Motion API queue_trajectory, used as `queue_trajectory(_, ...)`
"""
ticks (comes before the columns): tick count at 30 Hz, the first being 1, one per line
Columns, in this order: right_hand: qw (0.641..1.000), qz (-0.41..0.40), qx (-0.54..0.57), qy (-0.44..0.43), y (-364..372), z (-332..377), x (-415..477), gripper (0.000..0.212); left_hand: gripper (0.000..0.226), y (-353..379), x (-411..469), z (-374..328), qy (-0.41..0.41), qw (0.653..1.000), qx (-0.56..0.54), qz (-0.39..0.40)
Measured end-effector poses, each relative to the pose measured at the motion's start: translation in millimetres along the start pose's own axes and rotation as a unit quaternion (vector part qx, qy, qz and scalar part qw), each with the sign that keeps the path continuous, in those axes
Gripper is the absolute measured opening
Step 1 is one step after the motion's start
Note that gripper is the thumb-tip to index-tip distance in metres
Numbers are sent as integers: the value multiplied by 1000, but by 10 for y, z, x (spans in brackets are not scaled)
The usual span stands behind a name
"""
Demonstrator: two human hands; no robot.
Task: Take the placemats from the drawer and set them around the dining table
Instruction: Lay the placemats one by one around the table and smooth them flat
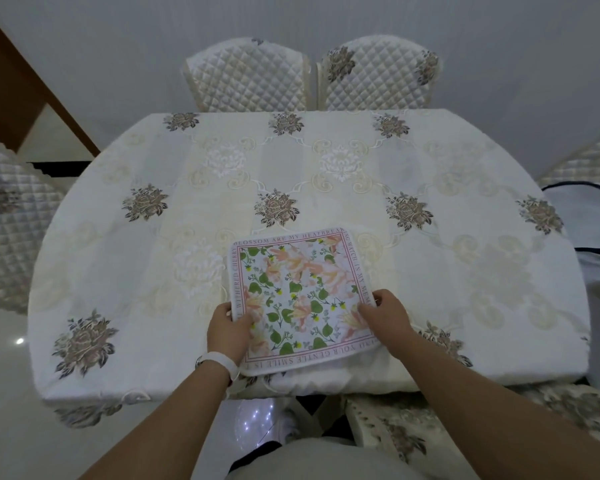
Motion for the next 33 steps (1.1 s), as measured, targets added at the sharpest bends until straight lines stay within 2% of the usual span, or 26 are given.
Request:
queue_trajectory(3,1000,16,-14,-4,49,-15,-32,21,24,48,-15,-14,1,1000,-2,28)
queue_trajectory(13,997,-28,-61,-36,7,-48,-327,25,24,141,-169,-112,59,995,-36,73)
queue_trajectory(21,988,-106,-110,-22,-276,-219,-713,28,25,584,-288,-294,111,983,-16,148)
queue_trajectory(27,988,-139,-54,30,-503,-425,-945,23,23,852,-391,-338,133,973,-18,187)
queue_trajectory(33,987,-160,-10,20,-686,-537,-1172,23,23,1021,-585,-431,147,970,-10,196)
Point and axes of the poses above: each hand's wrist, its own x-axis towards the middle knuckle, its own y-axis out of the palm, z = x × y, the point moved 6 cm from there along x, towards the middle knuckle, and after that the axes turned 15 degrees about z, right-handed, at the moved point
